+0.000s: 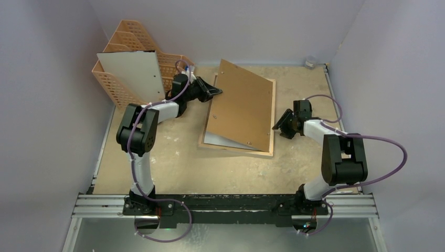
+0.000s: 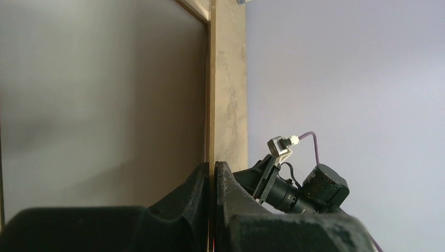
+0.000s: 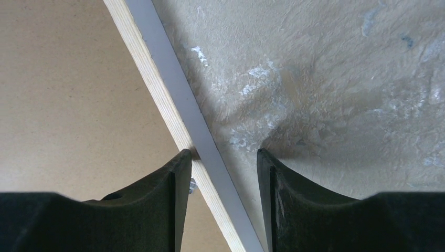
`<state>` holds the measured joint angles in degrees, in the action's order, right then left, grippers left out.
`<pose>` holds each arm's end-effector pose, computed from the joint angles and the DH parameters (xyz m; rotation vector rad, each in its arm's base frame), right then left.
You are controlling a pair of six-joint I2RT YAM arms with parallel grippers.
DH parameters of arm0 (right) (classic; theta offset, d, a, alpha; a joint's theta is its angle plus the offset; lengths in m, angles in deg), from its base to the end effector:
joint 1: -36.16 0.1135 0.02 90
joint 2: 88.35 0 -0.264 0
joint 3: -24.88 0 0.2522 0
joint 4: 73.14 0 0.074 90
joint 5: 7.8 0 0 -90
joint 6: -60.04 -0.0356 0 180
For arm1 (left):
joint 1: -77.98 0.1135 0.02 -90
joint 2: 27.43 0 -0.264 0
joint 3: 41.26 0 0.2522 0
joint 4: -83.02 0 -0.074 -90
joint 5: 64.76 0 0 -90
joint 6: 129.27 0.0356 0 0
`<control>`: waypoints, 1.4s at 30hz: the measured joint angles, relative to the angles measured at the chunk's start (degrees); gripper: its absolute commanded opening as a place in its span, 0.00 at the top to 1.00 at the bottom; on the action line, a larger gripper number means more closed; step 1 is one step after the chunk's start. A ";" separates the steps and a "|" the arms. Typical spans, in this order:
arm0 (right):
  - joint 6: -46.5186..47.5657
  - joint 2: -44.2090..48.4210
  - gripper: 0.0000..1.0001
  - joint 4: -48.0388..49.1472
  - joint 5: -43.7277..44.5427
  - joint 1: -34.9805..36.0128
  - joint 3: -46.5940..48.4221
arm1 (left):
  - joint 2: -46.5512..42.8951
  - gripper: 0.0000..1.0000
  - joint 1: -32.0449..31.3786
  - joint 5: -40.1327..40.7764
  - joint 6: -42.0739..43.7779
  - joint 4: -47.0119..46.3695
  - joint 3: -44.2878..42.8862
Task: Put the photo into the frame
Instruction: Place the photo frame item in the photo frame.
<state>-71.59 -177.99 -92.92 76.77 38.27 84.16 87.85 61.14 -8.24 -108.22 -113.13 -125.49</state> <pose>0.3058 0.0146 0.1660 0.8026 2.3611 0.4465 0.4241 -0.1489 0.1955 -0.4732 2.0437 -1.5197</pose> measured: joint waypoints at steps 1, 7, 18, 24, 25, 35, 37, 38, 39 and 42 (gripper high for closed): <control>-0.02 -0.11 0.48 0.24 -0.20 -0.02 0.00 | 0.02 1.00 -0.13 0.15 -0.04 0.15 0.11; -0.02 -0.70 0.47 1.46 -1.03 -0.04 0.00 | 0.02 0.82 -0.94 1.38 -0.50 0.87 0.85; -0.02 -0.87 0.46 2.38 -1.88 -0.04 0.00 | 0.02 0.36 -1.36 2.71 3.65 12.44 -1.66; 0.04 -0.87 0.46 2.38 -1.88 -0.04 0.00 | 0.26 0.30 -2.16 5.62 9.68 24.70 -8.26; 0.07 -0.90 0.46 2.38 -1.88 -0.04 0.02 | 0.57 0.29 -2.36 6.16 10.71 26.77 -9.49; 1.92 -1.29 0.46 2.36 -2.12 -0.04 0.48 | 4.92 0.23 -5.77 15.93 18.23 40.94 -14.29; 2.64 -1.46 0.45 2.19 -2.14 -0.04 0.74 | 5.25 0.23 -6.88 18.80 19.37 43.63 -14.84; 3.17 -1.49 0.45 2.08 -2.10 -0.02 0.83 | 5.29 0.22 -7.56 20.52 20.31 45.48 -16.09; 3.50 -1.49 0.44 2.01 -2.05 0.00 0.87 | 5.29 0.21 -8.04 21.97 20.96 46.77 -17.07; 5.20 -1.49 0.43 1.55 -1.75 0.02 1.18 | 5.29 0.20 -9.25 26.12 23.63 51.19 -21.05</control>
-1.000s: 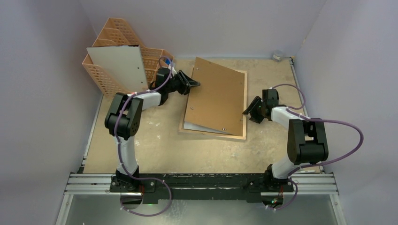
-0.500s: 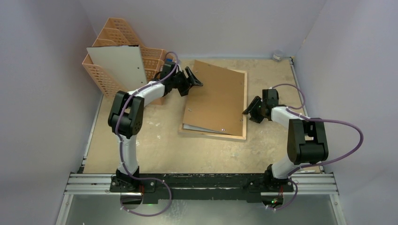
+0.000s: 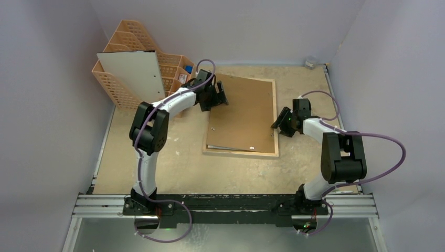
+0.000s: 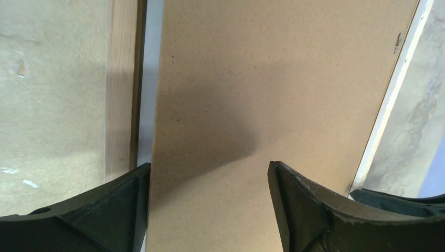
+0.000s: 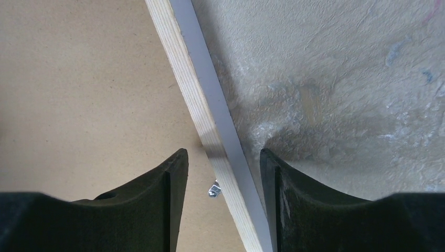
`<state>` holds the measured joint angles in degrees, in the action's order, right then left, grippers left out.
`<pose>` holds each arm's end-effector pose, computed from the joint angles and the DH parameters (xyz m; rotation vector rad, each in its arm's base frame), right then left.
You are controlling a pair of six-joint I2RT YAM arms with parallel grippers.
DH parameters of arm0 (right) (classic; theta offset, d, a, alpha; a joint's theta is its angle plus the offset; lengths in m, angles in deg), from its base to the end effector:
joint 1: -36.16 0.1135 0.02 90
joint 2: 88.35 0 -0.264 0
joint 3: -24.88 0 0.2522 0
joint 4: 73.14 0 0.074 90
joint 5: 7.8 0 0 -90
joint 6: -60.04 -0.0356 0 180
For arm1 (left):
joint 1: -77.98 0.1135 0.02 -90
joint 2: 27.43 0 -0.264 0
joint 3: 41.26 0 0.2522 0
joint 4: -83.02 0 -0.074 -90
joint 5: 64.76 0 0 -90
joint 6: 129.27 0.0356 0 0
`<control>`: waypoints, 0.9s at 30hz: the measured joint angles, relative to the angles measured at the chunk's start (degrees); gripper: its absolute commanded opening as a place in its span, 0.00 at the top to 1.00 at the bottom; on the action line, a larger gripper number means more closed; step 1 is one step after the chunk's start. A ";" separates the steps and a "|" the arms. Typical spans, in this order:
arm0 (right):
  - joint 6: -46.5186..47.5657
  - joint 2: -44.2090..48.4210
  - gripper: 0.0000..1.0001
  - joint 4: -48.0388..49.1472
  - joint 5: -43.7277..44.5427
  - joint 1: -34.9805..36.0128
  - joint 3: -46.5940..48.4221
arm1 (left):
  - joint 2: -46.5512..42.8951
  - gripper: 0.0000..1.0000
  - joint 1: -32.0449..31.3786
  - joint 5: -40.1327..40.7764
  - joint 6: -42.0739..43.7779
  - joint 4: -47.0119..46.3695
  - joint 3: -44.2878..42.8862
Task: Put the photo into the frame
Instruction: Place the photo frame item in the photo frame, then install the photo frame at the center of the board.
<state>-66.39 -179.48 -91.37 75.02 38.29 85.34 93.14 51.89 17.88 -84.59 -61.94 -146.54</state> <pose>0.3136 0.0161 0.1664 0.6720 2.3742 0.4514 0.4177 -0.2096 0.1902 -0.3704 2.5434 -0.6751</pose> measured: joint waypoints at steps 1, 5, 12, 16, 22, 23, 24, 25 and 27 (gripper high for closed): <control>0.55 0.02 0.42 -0.04 0.09 -0.02 0.02 | 0.00 0.20 -0.24 1.16 0.61 1.40 -1.29; 2.54 0.55 0.41 -1.01 0.96 -0.02 0.09 | -0.17 0.19 -0.28 5.49 2.93 5.79 -4.87; 4.55 1.53 0.39 -4.39 3.89 0.00 1.11 | -2.51 0.22 -0.15 9.79 6.60 12.17 -5.20; 4.52 4.04 0.39 -5.44 4.66 0.00 2.08 | -3.89 0.28 0.55 8.68 7.96 11.80 -2.03; 3.63 6.97 0.42 -5.81 -0.09 1.73 5.40 | -4.37 0.51 4.37 0.09 8.48 7.63 6.32; 3.39 7.10 0.43 -5.33 -1.16 2.69 5.64 | -4.44 0.55 4.92 -1.18 8.41 6.40 7.89; 2.99 7.08 0.43 -4.85 -2.40 3.85 5.84 | -4.61 0.60 5.29 -2.47 8.31 4.87 9.66; 2.71 6.71 0.43 -4.28 -3.63 5.20 5.99 | -4.96 0.70 5.42 -3.50 8.35 3.41 11.39; 2.03 5.29 0.43 -2.84 -5.95 8.07 6.38 | -6.78 0.83 5.38 -6.27 7.80 0.76 14.86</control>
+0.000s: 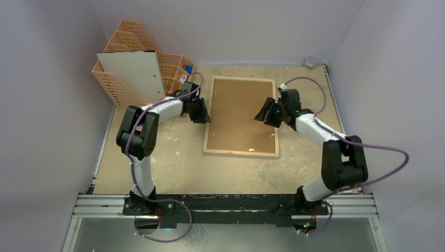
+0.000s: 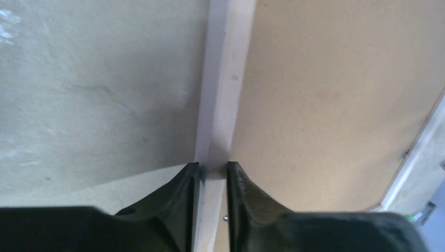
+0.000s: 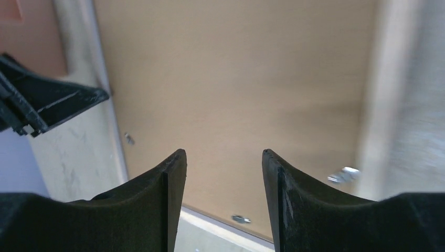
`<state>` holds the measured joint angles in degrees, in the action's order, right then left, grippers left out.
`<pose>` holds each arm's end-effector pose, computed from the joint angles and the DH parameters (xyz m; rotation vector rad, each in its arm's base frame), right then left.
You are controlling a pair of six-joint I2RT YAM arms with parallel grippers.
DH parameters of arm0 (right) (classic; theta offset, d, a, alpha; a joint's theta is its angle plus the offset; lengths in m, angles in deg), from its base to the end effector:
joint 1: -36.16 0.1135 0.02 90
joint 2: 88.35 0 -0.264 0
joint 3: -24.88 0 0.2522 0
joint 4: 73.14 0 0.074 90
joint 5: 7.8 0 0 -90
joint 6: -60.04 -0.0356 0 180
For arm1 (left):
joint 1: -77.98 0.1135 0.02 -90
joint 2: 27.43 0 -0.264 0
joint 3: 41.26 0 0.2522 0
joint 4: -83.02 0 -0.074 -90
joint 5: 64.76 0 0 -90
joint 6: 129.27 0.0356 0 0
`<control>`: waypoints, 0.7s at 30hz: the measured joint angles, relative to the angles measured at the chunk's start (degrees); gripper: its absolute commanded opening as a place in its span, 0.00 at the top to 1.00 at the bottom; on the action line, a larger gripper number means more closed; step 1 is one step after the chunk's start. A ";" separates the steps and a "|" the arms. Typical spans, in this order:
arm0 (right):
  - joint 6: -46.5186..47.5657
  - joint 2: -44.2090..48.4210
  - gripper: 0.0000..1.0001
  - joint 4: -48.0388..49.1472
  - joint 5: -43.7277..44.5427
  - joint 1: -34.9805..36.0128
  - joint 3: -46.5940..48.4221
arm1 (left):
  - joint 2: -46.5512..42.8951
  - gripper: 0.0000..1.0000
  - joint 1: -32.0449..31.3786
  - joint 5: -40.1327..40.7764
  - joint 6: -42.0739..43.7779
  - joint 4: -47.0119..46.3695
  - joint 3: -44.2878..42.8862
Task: Put the photo into the frame
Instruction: Install the photo frame at the center of the board.
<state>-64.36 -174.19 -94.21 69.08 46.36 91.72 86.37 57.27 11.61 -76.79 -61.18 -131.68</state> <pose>0.3159 0.0651 0.2247 0.3671 2.3088 0.6608 0.3840 -0.1541 0.1617 -0.3081 2.6965 -0.6470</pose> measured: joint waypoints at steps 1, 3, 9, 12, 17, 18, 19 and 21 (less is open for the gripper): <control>-0.35 -1.38 0.42 0.92 -1.22 1.77 0.39 | -0.94 0.85 -0.07 -0.85 0.28 -0.92 1.44; -1.31 -5.05 0.43 3.48 -3.28 5.53 1.20 | -2.49 0.83 -0.26 -2.47 0.31 -3.15 4.26; -4.92 -15.21 0.50 11.67 -7.80 14.01 1.90 | -6.56 0.74 -0.44 -5.90 0.96 -5.27 10.60; -5.64 -18.78 0.51 13.70 -10.01 16.11 4.81 | -7.61 0.67 -0.44 -6.99 1.27 -5.14 10.97; -5.75 -22.49 0.53 16.09 -10.71 19.34 8.09 | -10.08 0.55 -0.42 -7.65 2.34 -6.01 12.59; -5.77 -22.60 0.55 16.55 -10.73 19.89 8.11 | -10.71 0.56 -0.42 -7.69 2.56 -6.14 13.22; -5.77 -22.64 0.57 16.81 -10.73 20.63 8.11 | -11.28 0.57 -0.42 -7.72 2.69 -6.23 13.77; -5.73 -23.02 0.61 17.07 -10.71 22.34 8.13 | -12.57 0.61 -0.42 -7.72 2.97 -6.19 15.21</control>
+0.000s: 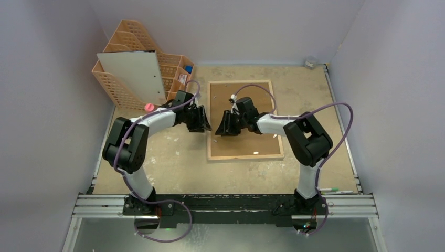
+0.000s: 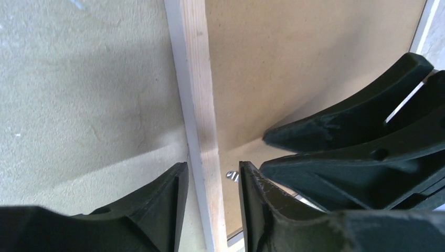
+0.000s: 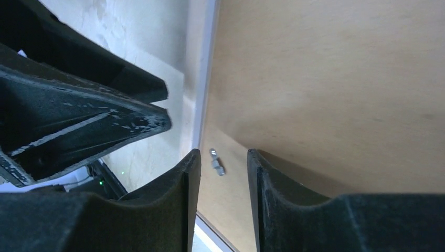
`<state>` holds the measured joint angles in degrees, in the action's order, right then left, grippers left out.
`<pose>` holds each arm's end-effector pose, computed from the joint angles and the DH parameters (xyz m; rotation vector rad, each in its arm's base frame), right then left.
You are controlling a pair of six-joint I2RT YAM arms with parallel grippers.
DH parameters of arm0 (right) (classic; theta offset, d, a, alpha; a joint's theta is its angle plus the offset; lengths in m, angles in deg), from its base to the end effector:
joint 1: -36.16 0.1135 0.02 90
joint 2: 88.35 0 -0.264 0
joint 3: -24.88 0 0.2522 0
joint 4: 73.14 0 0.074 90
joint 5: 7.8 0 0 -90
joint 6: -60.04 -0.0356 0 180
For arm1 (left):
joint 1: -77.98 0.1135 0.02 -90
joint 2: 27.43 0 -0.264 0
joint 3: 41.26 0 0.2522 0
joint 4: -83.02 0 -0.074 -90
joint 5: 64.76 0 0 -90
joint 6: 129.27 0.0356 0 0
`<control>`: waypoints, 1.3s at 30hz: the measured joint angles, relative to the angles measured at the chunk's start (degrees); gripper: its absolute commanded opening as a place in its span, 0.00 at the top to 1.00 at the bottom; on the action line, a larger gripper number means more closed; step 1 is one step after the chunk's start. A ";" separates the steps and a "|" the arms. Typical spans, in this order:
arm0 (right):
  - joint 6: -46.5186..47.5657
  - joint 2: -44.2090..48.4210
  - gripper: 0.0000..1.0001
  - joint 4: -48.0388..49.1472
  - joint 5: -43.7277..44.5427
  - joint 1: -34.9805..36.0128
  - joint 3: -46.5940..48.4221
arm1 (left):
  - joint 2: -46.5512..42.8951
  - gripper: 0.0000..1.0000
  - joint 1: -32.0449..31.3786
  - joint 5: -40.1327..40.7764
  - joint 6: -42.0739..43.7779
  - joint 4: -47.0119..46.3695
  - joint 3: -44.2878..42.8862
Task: Put the photo into the frame
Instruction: Install the photo frame at the center of the board.
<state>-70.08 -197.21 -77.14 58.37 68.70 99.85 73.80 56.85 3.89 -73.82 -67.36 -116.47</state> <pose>0.3285 0.2266 0.1573 -0.0888 2.4215 1.1079 0.3298 -0.1413 0.1734 -0.1569 2.6616 -0.8280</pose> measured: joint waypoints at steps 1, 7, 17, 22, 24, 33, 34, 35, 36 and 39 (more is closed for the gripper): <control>-0.02 -0.46 0.62 0.09 -0.09 0.90 0.24 | -0.35 0.62 0.00 0.00 0.26 0.00 0.55; -0.02 -2.21 0.65 -0.09 0.76 4.72 2.43 | -0.44 0.69 0.00 -0.74 1.46 0.00 2.99; -0.42 -2.19 0.68 -0.07 1.88 5.88 2.12 | -0.44 0.78 0.07 -3.04 1.81 -2.19 5.55; -1.09 -0.85 0.61 -0.33 4.24 6.10 1.20 | -0.44 0.76 0.07 -3.56 1.79 -2.97 5.81; -1.11 0.37 0.61 -1.27 6.47 6.34 0.59 | -0.44 0.75 0.07 -3.56 1.79 -2.99 5.84; 0.39 0.48 0.74 -2.78 7.80 7.72 0.70 | -0.44 0.85 0.07 -3.65 1.81 -3.08 5.86; 0.55 0.24 0.75 -2.75 7.78 8.04 0.96 | -0.42 0.86 0.07 -3.78 1.81 -3.13 5.86; 0.70 0.02 0.76 -2.78 7.76 8.37 1.11 | -0.42 0.87 0.07 -3.85 1.81 -3.19 5.86; 0.83 -0.04 0.76 -2.75 7.69 8.61 1.16 | -0.42 0.88 0.07 -4.02 1.81 -3.32 5.86; 1.20 -0.28 0.76 -2.49 7.17 8.83 1.16 | -0.42 0.89 0.04 -4.24 1.81 -3.43 5.86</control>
<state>-68.88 -197.49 -79.63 65.54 77.53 101.01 73.38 56.90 -0.35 -72.00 -70.79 -110.61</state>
